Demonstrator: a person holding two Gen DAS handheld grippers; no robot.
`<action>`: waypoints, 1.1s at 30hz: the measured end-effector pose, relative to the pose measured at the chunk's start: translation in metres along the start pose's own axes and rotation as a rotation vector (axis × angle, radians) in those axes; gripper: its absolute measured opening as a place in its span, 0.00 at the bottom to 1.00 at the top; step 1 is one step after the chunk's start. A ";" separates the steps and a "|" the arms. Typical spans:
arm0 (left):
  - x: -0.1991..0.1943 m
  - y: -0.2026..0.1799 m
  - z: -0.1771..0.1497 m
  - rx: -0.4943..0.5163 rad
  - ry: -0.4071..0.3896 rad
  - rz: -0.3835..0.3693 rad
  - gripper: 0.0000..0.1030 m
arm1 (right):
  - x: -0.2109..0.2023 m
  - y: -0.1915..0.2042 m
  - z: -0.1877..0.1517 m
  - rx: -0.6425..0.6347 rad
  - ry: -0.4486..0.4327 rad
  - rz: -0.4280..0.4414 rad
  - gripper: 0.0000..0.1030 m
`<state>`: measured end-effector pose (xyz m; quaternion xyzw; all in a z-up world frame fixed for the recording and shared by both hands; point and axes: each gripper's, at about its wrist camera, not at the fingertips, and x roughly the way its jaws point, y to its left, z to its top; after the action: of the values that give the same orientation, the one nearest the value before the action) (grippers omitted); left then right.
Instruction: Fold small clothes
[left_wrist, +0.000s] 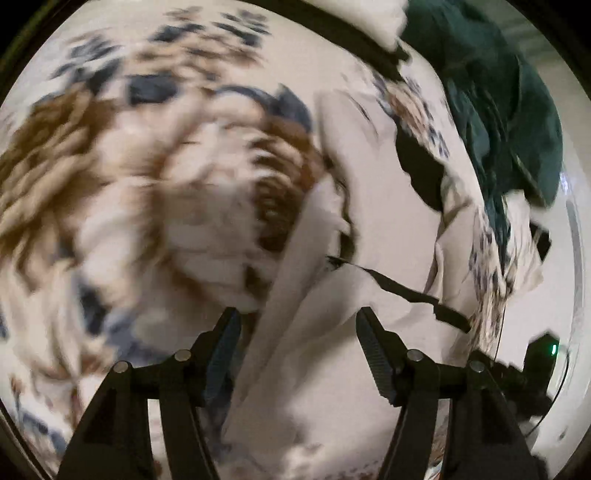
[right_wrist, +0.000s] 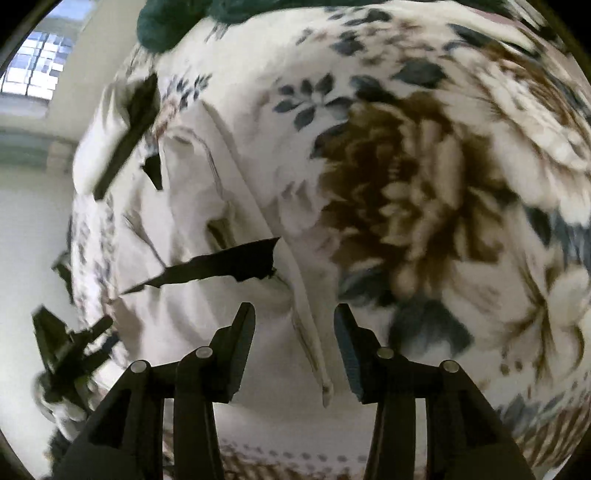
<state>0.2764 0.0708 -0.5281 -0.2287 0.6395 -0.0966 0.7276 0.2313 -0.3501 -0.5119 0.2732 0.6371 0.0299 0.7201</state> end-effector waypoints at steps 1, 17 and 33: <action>0.003 -0.004 0.000 0.026 -0.010 0.018 0.58 | 0.011 0.005 0.005 -0.020 0.016 -0.010 0.45; 0.010 0.013 0.016 -0.024 -0.061 0.075 0.04 | 0.028 0.054 0.028 -0.129 -0.120 -0.128 0.05; 0.009 -0.006 0.025 0.066 -0.050 0.149 0.14 | 0.062 0.065 0.041 -0.182 -0.009 -0.153 0.06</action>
<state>0.3026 0.0670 -0.5316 -0.1587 0.6326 -0.0576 0.7558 0.3012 -0.2858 -0.5384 0.1575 0.6474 0.0312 0.7451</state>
